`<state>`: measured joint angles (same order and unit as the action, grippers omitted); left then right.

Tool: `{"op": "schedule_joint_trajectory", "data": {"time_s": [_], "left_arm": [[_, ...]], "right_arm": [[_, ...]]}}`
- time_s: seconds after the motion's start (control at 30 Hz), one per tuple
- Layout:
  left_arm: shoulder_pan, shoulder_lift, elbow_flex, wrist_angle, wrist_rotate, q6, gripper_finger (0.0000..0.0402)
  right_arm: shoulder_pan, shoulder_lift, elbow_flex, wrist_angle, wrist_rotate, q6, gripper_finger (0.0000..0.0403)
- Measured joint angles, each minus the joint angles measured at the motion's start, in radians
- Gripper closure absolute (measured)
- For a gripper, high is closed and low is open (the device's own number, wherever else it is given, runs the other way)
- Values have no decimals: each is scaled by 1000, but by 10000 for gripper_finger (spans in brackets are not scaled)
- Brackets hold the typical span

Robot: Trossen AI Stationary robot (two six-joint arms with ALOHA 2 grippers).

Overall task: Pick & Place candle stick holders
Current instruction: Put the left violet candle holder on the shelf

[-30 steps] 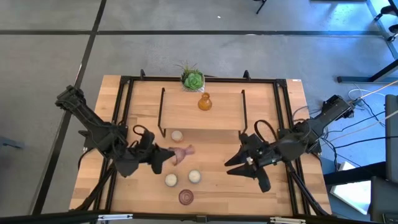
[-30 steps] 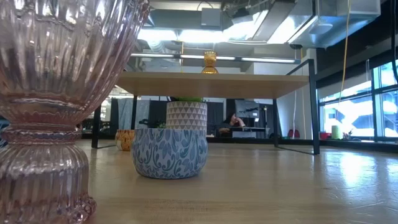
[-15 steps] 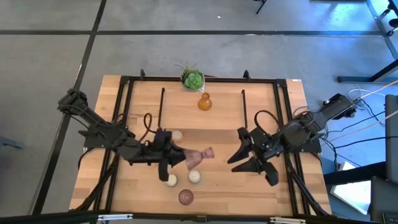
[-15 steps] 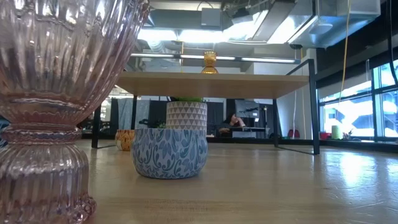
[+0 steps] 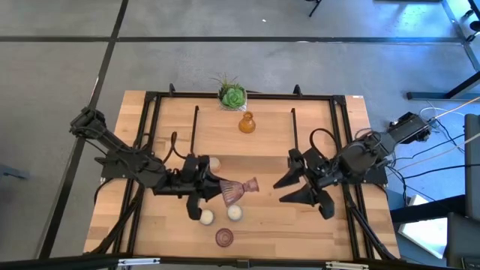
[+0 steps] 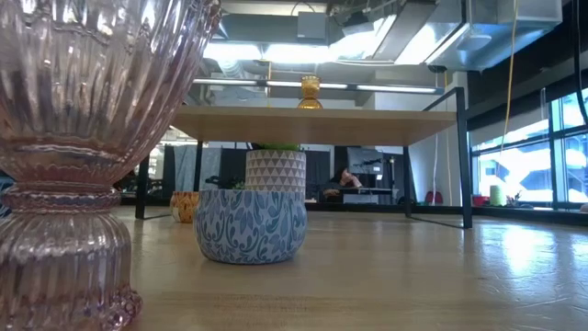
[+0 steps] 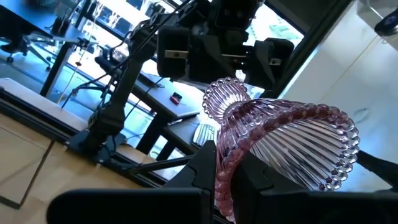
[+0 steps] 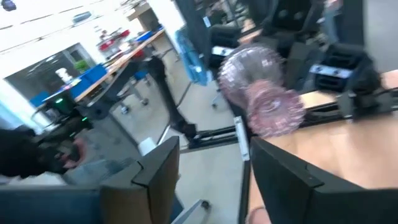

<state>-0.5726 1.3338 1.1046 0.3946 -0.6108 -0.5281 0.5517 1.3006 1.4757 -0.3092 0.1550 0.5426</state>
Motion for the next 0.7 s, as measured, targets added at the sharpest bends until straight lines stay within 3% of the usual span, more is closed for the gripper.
{"op": "schedule_joint_trajectory", "data": {"time_s": [0.43,0.7], "left_arm": [[93,4,0,46,118,23,385],[161,83,0,144,227,-14,385]], "right_arm": [[-61,0,0,-24,-3,-4,186],[-68,0,0,-24,-12,-15,186]]}}
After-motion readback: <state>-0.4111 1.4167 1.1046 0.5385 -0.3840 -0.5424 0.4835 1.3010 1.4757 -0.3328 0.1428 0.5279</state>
